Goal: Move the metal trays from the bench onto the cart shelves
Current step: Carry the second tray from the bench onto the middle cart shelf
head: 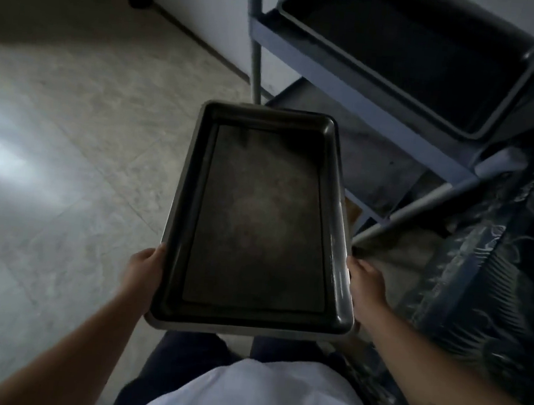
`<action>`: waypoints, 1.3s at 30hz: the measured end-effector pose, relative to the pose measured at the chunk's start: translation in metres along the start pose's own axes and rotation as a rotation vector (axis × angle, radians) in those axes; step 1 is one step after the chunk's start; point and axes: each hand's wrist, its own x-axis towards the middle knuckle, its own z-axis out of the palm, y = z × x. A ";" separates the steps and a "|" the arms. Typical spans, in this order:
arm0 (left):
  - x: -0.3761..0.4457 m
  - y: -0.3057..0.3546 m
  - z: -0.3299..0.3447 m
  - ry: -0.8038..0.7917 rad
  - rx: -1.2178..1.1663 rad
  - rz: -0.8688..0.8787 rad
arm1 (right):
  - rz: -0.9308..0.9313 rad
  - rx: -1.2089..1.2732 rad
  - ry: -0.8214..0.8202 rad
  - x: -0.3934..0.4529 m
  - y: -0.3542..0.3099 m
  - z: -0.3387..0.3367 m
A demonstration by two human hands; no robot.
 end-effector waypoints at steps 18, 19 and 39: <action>0.285 0.149 0.164 -0.313 0.162 0.291 | 0.123 0.048 0.421 0.189 -0.007 0.093; 0.293 0.151 0.175 -0.312 0.167 0.310 | 0.103 0.040 0.425 0.202 -0.005 0.095; 0.374 0.149 0.304 -0.341 0.003 0.311 | -0.062 0.224 0.401 0.368 0.026 0.092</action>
